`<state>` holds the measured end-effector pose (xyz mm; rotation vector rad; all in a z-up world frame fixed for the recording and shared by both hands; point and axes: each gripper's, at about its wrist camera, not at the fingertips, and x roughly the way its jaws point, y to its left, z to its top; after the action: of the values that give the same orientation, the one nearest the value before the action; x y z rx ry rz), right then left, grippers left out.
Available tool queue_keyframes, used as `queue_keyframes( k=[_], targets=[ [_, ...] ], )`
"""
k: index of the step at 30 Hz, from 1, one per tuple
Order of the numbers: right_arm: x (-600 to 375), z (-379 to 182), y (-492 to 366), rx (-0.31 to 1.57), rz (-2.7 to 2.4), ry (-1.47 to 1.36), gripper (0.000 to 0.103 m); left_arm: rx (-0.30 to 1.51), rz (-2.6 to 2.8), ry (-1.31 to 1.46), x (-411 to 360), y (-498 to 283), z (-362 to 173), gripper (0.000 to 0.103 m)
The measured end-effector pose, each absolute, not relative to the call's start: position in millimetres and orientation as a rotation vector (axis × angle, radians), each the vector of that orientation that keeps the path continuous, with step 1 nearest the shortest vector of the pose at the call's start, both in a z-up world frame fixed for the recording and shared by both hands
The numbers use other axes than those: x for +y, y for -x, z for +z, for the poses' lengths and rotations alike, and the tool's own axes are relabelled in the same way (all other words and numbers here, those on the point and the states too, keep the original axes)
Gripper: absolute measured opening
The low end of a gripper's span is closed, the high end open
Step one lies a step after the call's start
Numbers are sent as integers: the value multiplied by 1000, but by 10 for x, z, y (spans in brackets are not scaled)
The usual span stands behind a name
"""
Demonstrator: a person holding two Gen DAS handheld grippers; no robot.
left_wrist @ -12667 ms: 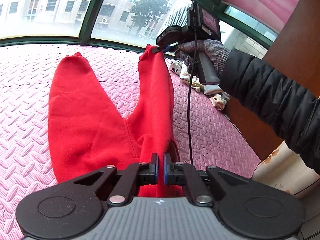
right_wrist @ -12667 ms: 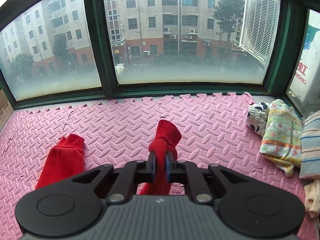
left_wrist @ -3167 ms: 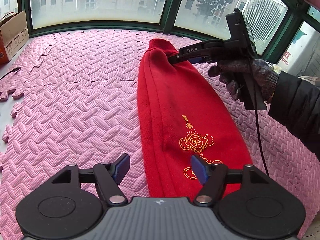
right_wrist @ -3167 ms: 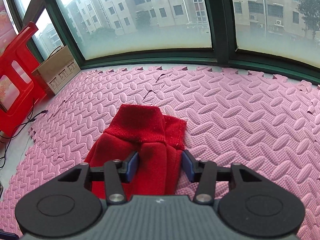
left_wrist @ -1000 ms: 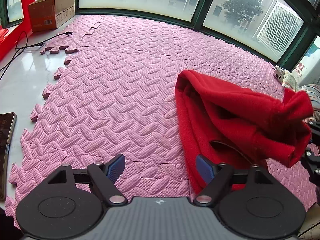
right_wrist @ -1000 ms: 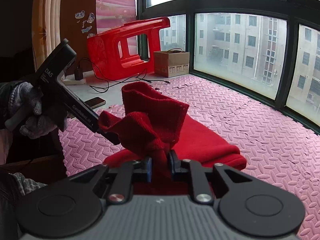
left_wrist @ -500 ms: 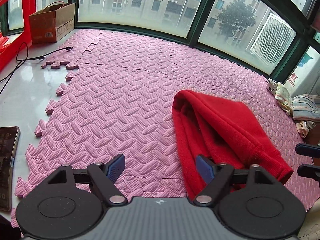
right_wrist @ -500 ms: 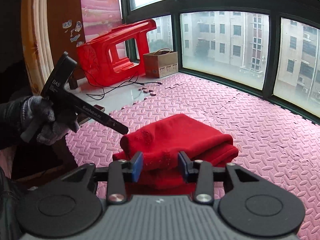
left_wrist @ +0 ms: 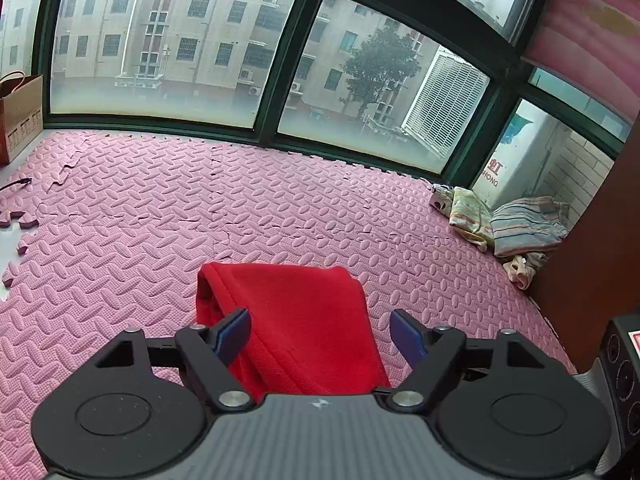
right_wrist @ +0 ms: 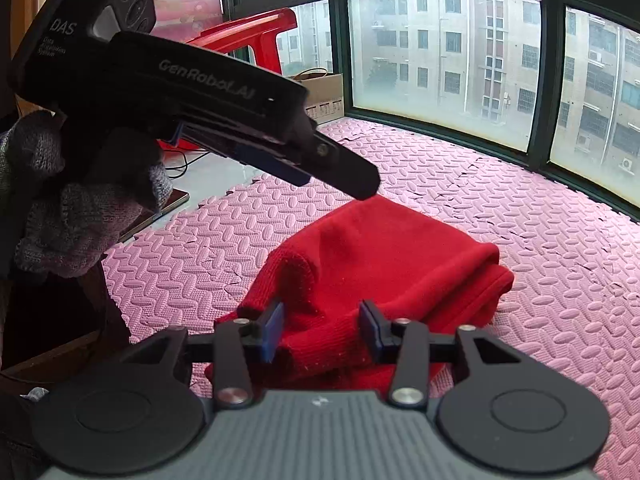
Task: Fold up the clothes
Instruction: 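Open the right gripper and withdraw it from the folded hoodie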
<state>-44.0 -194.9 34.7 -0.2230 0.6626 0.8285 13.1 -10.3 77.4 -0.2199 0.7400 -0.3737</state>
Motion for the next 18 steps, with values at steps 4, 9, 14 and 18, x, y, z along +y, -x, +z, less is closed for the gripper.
queue_keyframes(
  k=[4,9,14,18],
  targets=[
    [-1981,284,487,659,819,197,50,788,-397,220,-109,-155,567,60],
    [-2117,249,481,672,816,143,51,847,-425,219,-117,-183,309,42],
    [-2306,370,411,697,831,79,53,845,-437,183,-62,-135,196,37],
    [-2422,578,268,694,790,62,53,814,-445,143,-97,-100,279,38]
  ],
)
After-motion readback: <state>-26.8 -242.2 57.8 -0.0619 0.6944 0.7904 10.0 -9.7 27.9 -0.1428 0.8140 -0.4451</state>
